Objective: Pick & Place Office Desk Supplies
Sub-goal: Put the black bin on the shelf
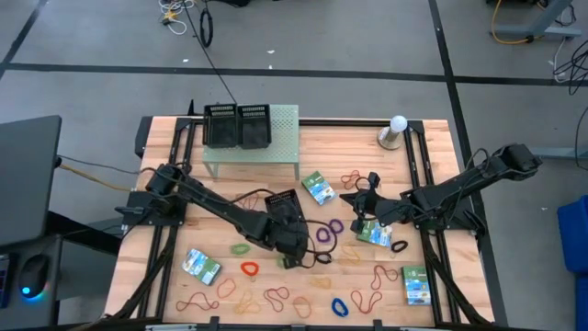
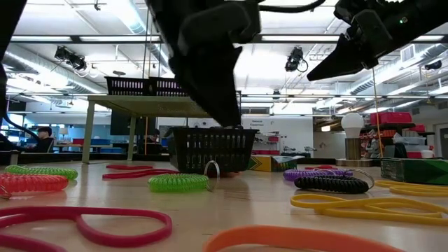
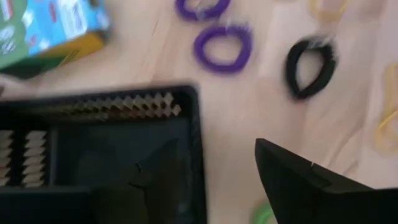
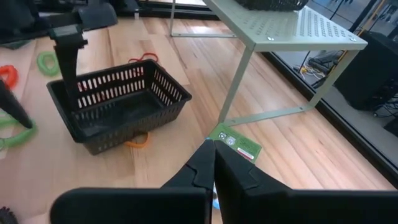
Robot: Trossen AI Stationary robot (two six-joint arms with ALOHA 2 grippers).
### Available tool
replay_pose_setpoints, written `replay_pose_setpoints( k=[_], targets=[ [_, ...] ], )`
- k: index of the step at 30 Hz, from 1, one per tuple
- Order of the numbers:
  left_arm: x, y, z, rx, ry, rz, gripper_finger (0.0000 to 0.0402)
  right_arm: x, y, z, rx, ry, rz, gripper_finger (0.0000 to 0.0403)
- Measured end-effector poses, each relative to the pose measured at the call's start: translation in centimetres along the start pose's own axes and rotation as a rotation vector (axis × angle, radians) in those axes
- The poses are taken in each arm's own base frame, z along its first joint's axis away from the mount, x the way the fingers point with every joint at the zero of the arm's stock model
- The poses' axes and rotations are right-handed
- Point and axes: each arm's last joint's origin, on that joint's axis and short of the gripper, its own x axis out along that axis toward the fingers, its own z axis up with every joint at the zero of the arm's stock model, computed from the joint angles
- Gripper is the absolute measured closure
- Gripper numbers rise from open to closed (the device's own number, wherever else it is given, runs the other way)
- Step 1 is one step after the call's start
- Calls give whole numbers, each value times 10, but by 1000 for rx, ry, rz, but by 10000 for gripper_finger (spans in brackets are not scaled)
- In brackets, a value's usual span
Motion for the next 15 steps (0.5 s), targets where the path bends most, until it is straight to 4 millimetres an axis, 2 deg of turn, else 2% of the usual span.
replay_pose_setpoints(
  k=[9, 15],
  targets=[
    [2, -1, -4, 7, 11, 37, 246, 0, 0, 0, -2, -1, 0, 392],
    [2, -2, -6, 0, 19, 41, 242, 0, 0, 0, 0, -4, 1, 392]
  ],
)
